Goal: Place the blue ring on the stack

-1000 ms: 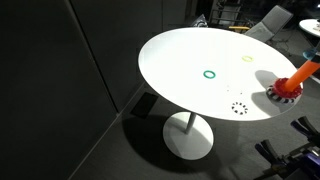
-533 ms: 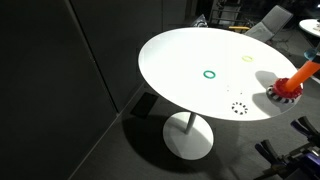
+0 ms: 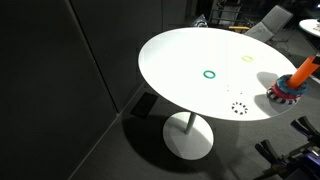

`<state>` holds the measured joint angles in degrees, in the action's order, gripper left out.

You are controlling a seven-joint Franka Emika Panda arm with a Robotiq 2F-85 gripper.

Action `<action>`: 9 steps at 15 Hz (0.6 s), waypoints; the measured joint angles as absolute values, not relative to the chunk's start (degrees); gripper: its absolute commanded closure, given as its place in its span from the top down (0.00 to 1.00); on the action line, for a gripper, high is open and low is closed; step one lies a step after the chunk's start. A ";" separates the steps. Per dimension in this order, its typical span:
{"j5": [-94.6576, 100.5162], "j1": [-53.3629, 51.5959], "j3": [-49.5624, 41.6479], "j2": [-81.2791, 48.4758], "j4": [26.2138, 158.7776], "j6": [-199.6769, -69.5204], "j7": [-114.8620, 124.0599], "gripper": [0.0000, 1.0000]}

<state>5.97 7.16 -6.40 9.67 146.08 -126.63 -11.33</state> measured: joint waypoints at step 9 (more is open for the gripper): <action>5.96 7.36 -7.41 10.09 145.95 -126.13 -11.35 1.00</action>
